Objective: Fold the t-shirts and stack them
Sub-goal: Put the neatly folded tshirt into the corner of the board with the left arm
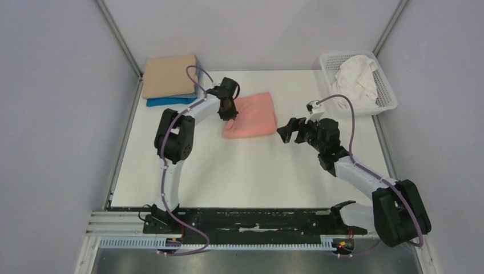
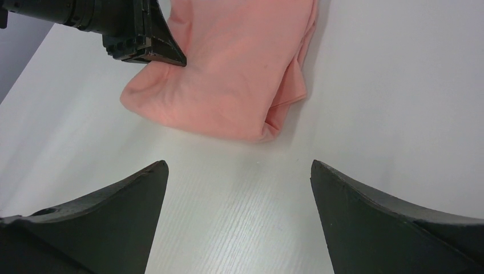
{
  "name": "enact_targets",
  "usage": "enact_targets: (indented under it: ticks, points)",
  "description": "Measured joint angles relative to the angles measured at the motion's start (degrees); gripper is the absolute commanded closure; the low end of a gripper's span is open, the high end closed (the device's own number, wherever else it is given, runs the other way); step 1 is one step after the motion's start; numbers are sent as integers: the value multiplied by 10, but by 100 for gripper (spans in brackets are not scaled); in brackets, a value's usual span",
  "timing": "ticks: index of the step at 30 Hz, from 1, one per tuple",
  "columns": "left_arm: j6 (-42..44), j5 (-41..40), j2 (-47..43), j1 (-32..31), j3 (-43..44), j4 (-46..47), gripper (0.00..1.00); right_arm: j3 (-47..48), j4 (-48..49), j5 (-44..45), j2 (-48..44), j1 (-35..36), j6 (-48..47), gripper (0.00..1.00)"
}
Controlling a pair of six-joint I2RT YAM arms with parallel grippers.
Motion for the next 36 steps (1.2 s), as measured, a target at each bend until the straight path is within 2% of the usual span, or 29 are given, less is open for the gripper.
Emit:
enact_targets:
  ticks: [1,5,10,18,26,33,36]
  points:
    - [0,-18,11,-9,21,-16,97,-3,0,1,-2,-1,0,2]
    - [6,-80,47,-33,92,-69,98,-14,1,4,-14,-7,-5,2]
    - [39,-132,63,-45,128,-102,98,-25,6,8,-34,-10,-11,2]
    - [185,-262,79,-41,172,-118,98,-43,23,39,-52,-11,-19,2]
    - [353,-343,79,-28,186,-27,98,-49,30,69,-51,-11,-24,2]
    - [511,-428,79,-10,183,139,98,-49,33,94,-44,-11,-31,2]
    - [553,-446,79,-1,193,181,98,-49,34,102,-41,-11,-34,2]
